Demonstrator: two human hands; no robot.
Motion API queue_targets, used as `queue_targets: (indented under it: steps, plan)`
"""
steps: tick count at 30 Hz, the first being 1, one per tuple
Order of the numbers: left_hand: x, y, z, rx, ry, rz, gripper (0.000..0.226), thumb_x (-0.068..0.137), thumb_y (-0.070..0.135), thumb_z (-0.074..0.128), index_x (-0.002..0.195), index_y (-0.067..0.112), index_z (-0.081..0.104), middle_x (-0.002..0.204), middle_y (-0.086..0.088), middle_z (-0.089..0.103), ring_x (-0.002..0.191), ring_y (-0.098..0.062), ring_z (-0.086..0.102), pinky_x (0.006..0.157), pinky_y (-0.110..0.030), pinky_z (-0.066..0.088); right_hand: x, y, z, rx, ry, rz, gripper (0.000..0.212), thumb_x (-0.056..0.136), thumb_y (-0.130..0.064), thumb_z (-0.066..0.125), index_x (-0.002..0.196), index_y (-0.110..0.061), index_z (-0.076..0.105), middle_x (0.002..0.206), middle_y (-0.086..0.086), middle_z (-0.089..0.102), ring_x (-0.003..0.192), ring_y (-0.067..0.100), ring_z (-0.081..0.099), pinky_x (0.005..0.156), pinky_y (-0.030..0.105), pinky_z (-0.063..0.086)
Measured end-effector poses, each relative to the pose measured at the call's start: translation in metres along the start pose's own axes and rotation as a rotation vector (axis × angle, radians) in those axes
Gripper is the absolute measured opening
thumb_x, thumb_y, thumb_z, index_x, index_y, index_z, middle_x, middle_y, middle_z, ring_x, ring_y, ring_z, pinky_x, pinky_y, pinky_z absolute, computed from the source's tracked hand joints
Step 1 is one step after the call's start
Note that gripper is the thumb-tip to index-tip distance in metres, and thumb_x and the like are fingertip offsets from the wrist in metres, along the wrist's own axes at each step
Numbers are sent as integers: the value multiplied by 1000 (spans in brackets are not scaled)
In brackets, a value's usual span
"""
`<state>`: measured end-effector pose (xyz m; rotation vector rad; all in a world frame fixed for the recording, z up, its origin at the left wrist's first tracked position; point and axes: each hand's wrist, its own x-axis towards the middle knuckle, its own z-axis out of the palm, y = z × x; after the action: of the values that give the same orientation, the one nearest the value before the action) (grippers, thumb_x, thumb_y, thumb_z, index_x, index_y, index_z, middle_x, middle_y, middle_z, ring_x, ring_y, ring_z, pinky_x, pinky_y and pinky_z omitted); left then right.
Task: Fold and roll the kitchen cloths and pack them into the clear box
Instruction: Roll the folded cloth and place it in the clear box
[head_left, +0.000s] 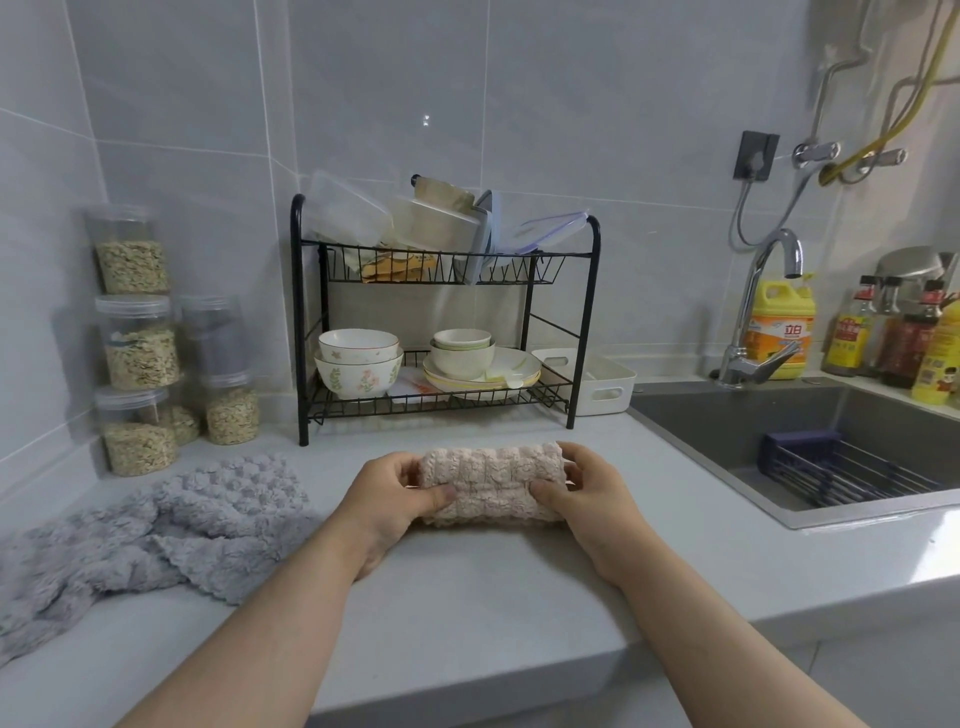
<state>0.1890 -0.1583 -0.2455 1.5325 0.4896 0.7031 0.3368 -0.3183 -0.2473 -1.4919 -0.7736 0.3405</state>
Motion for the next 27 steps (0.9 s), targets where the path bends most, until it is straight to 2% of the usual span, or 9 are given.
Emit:
queue_targets:
  steps: [2,6,8,12,17,20,23,25,27]
  plan:
    - [2,-1,0,-15,11,11,25,75,-8,74,94,6,65,87,-12,73,83,-24,68,75,-28,57,1,1,0,6,-1,0,34,83,0,71,108,-23,64,99,8,71,79,17,67,78,31,57]
    - [4,-2,-2,-39,43,-3,28,78,-3,74,101,6,62,96,-22,72,94,-36,68,92,-45,53,2,-1,1,45,1,17,32,84,1,70,108,-20,64,96,8,71,75,14,67,75,29,57]
    - [4,-1,-2,-31,52,-11,29,78,-3,74,103,4,61,99,-22,71,92,-32,69,92,-43,53,3,1,1,31,1,24,31,84,0,70,106,-20,64,97,10,71,75,15,67,76,31,56]
    - [3,-1,0,-22,49,-8,32,77,-7,73,104,6,61,91,-14,72,79,-19,69,76,-26,57,10,9,0,18,14,39,28,85,-4,70,102,-25,65,100,14,72,81,23,69,84,41,56]
    - [4,-1,0,21,52,-14,38,74,-12,73,102,12,62,84,-10,71,76,-18,68,75,-28,57,16,16,-2,6,17,76,27,85,-7,69,106,-25,67,97,10,73,92,32,70,89,46,56]
    - [4,1,1,25,46,-38,38,74,-12,72,103,10,62,83,-9,74,78,-19,70,74,-27,58,15,15,-1,-28,17,69,27,86,-8,68,107,-26,67,96,6,73,90,29,71,86,43,58]
    - [-2,2,3,65,66,-35,40,74,-11,73,107,8,62,93,-14,73,84,-22,70,76,-29,58,10,11,-3,-60,-4,64,27,88,-9,66,106,-28,66,95,0,73,87,22,71,80,35,58]
    - [-7,2,5,123,68,-12,40,74,-10,74,106,8,62,96,-12,73,85,-20,71,73,-25,58,5,9,-4,-73,-27,62,29,88,-7,65,106,-29,65,93,-4,73,83,14,70,75,26,55]
    - [-8,1,6,148,72,-3,39,73,-10,74,106,8,62,95,-9,74,85,-17,71,72,-22,57,3,9,-7,-54,-42,68,31,87,-4,65,106,-29,65,94,-4,74,84,11,71,76,26,55]
